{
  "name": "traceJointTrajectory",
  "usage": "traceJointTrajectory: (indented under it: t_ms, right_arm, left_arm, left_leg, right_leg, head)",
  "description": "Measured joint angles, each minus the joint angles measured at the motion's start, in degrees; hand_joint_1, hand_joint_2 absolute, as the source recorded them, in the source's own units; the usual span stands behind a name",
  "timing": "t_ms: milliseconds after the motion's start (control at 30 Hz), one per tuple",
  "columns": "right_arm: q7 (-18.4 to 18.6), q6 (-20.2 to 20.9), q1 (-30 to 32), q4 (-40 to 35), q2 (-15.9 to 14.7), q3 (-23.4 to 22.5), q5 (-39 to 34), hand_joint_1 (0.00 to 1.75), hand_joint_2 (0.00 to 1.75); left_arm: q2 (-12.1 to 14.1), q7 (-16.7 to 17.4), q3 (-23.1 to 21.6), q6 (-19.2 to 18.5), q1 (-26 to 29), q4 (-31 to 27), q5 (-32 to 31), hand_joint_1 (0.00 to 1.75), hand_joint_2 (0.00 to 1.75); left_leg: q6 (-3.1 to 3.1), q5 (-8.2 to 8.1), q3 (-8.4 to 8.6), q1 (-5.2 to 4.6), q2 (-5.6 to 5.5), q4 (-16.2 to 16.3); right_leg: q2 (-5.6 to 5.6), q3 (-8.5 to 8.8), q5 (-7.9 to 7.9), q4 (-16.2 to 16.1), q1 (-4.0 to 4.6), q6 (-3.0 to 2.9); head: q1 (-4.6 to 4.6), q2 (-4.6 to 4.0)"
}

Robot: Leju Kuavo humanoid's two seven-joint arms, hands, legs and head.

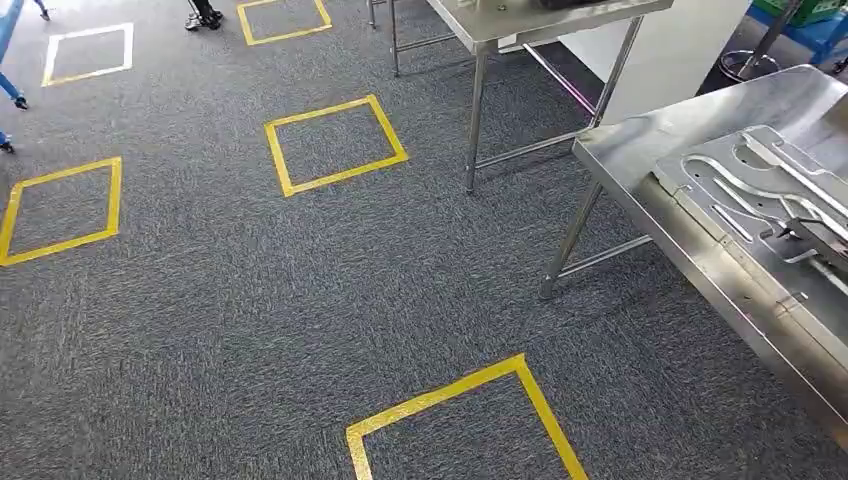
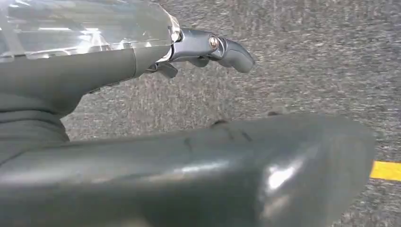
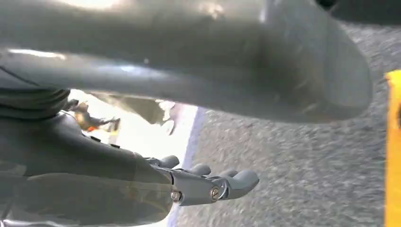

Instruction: Take the parts from the cabinet and place them on the table.

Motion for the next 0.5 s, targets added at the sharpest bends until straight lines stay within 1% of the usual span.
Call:
traceJointTrajectory:
  t_ms: [33, 67, 100, 133, 167, 200, 233, 267, 300, 333, 367, 400, 433, 467, 500]
  right_arm:
    - [0.1, 0.0, 0.2, 0.0, 0.0, 0.0, 0.2, 0.0, 0.0]
    - [0.1, 0.0, 0.4, 0.0, 0.0, 0.0, 0.4, 0.0, 0.0]
    - [0.2, 0.0, 0.4, 0.0, 0.0, 0.0, 0.5, 0.0, 0.0]
    - [0.2, 0.0, 0.3, 0.0, 0.0, 0.0, 0.5, 0.0, 0.0]
    - [0.2, 0.0, 0.2, 0.0, 0.0, 0.0, 0.5, 0.0, 0.0]
    - [0.2, 0.1, 0.2, 0.0, 0.0, 0.0, 0.5, 0.0, 0.0]
    - [0.2, 0.1, 0.1, 0.0, 0.0, 0.0, 0.5, 0.0, 0.0]
    - [0.2, 0.1, 0.1, 0.0, 0.0, 0.0, 0.5, 0.0, 0.0]
    - [0.2, 0.1, 0.1, 0.0, 0.0, 0.0, 0.5, 0.0, 0.0]
    - [0.3, 0.1, 0.1, 0.0, 0.0, 0.0, 0.6, 0.0, 0.0]
    - [0.3, 0.2, -0.2, 0.0, 0.0, 0.0, 0.6, 0.0, 0.0]
    - [0.4, 0.2, -0.4, 0.0, 0.0, 0.0, 0.6, 0.0, 0.0]
    - [0.4, 0.2, -0.6, 0.0, 0.0, 0.0, 0.6, 0.0, 0.0]
    - [0.5, 0.2, -0.5, 0.0, 0.0, 0.0, 0.6, 0.0, 0.0]
    - [0.5, 0.1, -0.3, 0.0, 0.0, 0.0, 0.6, 0.0, 0.0]
  left_arm:
    - [0.0, 0.0, -0.1, 0.2, -0.1, 0.0, 0.0, 0.0, 0.0]
    - [0.0, 0.0, -0.1, 0.4, -0.2, 0.0, 0.0, 0.0, 0.0]
    - [0.0, 0.1, -0.1, 0.4, -0.1, 0.0, 0.0, 0.0, 0.0]
    - [0.0, 0.2, -0.2, 0.4, 0.0, 0.0, 0.0, 0.0, 0.0]
    - [0.0, 0.3, -0.2, 0.5, 0.0, 0.0, -0.1, 0.0, 0.0]
    - [0.0, 0.3, -0.2, 0.5, 0.0, 0.0, -0.2, 0.0, 0.0]
    - [0.0, 0.4, -0.3, 0.5, 0.0, 0.0, -0.3, 0.0, 0.0]
    - [0.0, 0.4, -0.4, 0.5, -0.1, 0.0, -0.4, 0.0, 0.0]
    - [0.0, 0.4, -0.5, 0.5, -0.3, 0.0, -0.5, 0.0, 0.0]
    - [0.0, 0.4, -0.5, 0.6, -0.3, 0.0, -0.5, 0.0, 0.0]
    - [0.0, 0.4, -0.5, 0.6, -0.2, 0.0, -0.5, 0.0, 0.0]
    - [0.1, 0.3, -0.5, 0.6, -0.1, 0.0, -0.6, 0.0, 0.0]
    - [0.1, 0.3, -0.5, 0.7, -0.1, 0.0, -0.6, 0.0, 0.0]
    - [0.1, 0.3, -0.5, 0.7, -0.1, 0.0, -0.6, 0.0, 0.0]
    - [0.1, 0.2, -0.5, 0.7, -0.2, 0.0, -0.6, 0.0, 0.0]
  left_leg:
    - [-0.25, -2.71, -2.46, 0.17, 1.25, 5.2]
    - [-0.41, -4.76, -4.77, 0.28, 1.76, 10.0]
    - [-0.53, -5.49, -6.18, 0.39, 1.98, 13.1]
    - [-0.59, -4.82, -6.22, 0.5, 2.11, 13.3]
    - [-0.56, -2.98, -4.82, 0.55, 2.25, 10.6]
    - [-0.46, -0.63, -2.4, 0.55, 2.6, 6.0]
    - [-0.24, 1.81, 0.8, 0.53, 3.81, 0.1]
    - [0.07, 2.72, 3.27, 0.41, 6.11, -4.4]
    - [0.34, 2.49, 3.25, -0.04, 6.05, -4.9]
    - [0.61, 2.61, 3.05, -0.1, 5.38, -5.0]
    - [0.74, 2.62, 2.96, -0.22, 4.96, -5.0]
    - [1.11, 2.66, 2.87, -0.36, 4.49, -5.0]
    - [1.74, 3.14, 3.16, 0.06, 3.89, -5.7]
    - [1.89, 3.63, 3.6, 0.19, 3.47, -6.2]
    - [2.36, 3.87, 3.46, 0.22, 3.01, -6.3]
  right_leg:
    - [-0.86, -0.03, -0.06, 0.0, 0.23, -0.09]
    - [-1.71, -0.08, -0.13, 0.0, 0.41, -0.21]
    - [-2.41, -0.1, -0.16, 0.1, 0.51, -0.24]
    - [-3.07, -0.05, -0.19, 0.1, 0.57, -0.24]
    - [-3.66, 0.0, -0.25, 0.1, 0.58, -0.19]
    - [-4.2, 0.14, -0.33, 0.1, 0.58, -0.08]
    - [-4.72, 0.34, -0.44, 0.1, 0.58, 0.09]
    - [-5.24, 0.58, -0.56, 0.1, 0.67, 0.29]
    - [-5.62, 0.7, -0.75, 0.2, 0.94, 0.71]
    - [-5.88, 0.75, -0.74, 0.2, 0.91, 1.11]
    - [-6.29, 0.85, -0.75, 0.1, 0.81, 1.34]
    - [-6.71, 1.05, -0.62, -0.2, 0.73, 1.67]
    - [-6.85, 1.21, -0.79, -0.1, 0.78, 2.17]
    - [-4.23, 0.99, -1.63, 0.8, 0.39, 2.56]
    - [-1.95, -0.5, -4.02, 3.8, 0.4, 2.52]
  head:
    - [0.02, 0.0]
    - [0.02, 0.0]
    - [0.02, 0.0]
    - [0.02, 0.0]
    - [0.02, 0.0]
    - [0.02, 0.0]
    - [0.02, 0.0]
    - [0.02, 0.0]
    - [0.02, 0.0]
    - [0.02, 0.0]
    - [0.02, 0.0]
    - [0.02, 0.0]
    - [0.02, 0.0]
    - [0.04, 0.0]
    - [0.07, 0.0]
